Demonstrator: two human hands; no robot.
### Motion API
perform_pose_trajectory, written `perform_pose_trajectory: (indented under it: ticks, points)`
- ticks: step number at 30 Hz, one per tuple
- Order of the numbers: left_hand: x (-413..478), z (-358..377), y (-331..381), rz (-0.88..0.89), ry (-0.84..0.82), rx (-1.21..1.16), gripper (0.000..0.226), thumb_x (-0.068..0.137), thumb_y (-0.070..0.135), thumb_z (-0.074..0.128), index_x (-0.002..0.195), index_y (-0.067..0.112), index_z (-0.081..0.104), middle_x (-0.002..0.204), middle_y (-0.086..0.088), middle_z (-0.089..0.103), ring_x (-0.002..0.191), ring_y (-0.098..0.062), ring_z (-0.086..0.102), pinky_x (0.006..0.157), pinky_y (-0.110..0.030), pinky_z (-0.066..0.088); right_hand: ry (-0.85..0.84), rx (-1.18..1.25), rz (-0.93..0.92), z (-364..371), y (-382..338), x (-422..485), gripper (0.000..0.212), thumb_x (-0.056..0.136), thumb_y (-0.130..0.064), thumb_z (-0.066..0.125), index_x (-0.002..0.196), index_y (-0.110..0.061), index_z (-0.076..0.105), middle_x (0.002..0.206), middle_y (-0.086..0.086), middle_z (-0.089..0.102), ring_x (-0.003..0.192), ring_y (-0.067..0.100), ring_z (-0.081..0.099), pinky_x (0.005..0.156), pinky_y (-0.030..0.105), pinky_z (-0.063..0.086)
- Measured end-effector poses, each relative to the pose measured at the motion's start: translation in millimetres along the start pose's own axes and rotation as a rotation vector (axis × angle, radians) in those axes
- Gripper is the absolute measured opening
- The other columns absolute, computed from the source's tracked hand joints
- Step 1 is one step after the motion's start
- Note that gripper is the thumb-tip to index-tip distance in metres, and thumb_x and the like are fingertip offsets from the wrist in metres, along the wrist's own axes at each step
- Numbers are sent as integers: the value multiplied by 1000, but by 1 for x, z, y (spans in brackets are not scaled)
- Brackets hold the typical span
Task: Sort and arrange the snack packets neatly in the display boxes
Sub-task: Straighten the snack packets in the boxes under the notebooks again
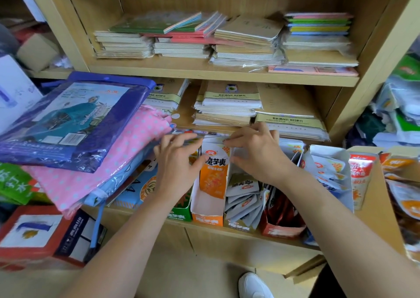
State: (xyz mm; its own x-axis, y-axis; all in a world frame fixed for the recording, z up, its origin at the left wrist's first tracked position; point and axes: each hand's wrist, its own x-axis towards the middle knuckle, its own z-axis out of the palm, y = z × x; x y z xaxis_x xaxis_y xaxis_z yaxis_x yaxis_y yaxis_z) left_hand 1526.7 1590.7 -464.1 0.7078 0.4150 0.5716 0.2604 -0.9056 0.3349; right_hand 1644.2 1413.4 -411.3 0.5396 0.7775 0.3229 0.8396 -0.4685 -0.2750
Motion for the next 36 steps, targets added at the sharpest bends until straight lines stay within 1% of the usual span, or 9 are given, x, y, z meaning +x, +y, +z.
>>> perform_pose_trajectory:
  ticks: [4,11,15,18,23,26,29,33,36]
  points:
    - [4,0,-1,-38,30,-64,20,76,41,85,92,30,81,110,13,71,103,-23,55,81,-38,31,-31,31,-5,1,1,0,39,90,-32,72,128,-36,65,129,-14,59,120,20,33,83,34,16]
    - [5,1,3,-105,17,-89,14,76,44,82,75,35,73,107,20,68,104,-18,50,77,-30,17,111,67,58,12,1,13,4,89,-28,72,87,-24,71,98,-7,70,106,25,48,83,34,21]
    - [3,-1,5,-132,75,-37,14,80,43,81,76,31,76,105,18,68,104,-21,53,78,-30,20,206,61,-13,19,-2,18,9,88,-17,69,80,-21,69,77,-6,68,89,24,53,74,30,13]
    - [4,-3,5,-167,69,-4,16,75,47,83,76,33,76,104,15,68,104,-22,53,80,-36,29,212,44,-1,22,0,21,6,87,-17,69,85,-23,67,75,-4,67,88,25,54,74,31,15]
    - [1,-2,9,-151,27,82,25,71,49,85,82,33,70,100,10,65,101,-26,55,80,-40,33,188,62,28,25,2,23,7,87,-18,68,92,-24,69,79,-3,70,92,24,58,83,33,33]
    - [0,-5,9,-147,0,107,37,71,50,86,98,31,69,101,7,66,101,-27,56,79,-39,34,158,272,-16,12,7,21,7,88,-13,70,90,-18,73,85,-5,72,83,16,64,78,28,51]
    - [0,-12,6,-82,-1,25,40,77,52,79,109,31,69,104,6,65,103,-26,55,82,-40,36,137,465,18,-12,12,8,9,89,-11,73,98,-14,74,90,-7,71,78,3,64,69,5,43]
    - [-6,-31,19,55,-83,-233,39,81,57,62,109,31,70,108,14,63,109,-14,54,93,-42,41,55,527,9,-33,22,-12,11,89,-10,74,99,-12,76,89,-6,73,76,2,64,70,11,46]
    - [-17,-47,41,121,-332,-432,47,77,64,68,112,32,70,106,21,64,107,-3,57,95,-38,46,-90,527,5,-41,24,-28,12,88,-13,76,100,-15,76,92,-7,74,81,5,66,72,14,48]
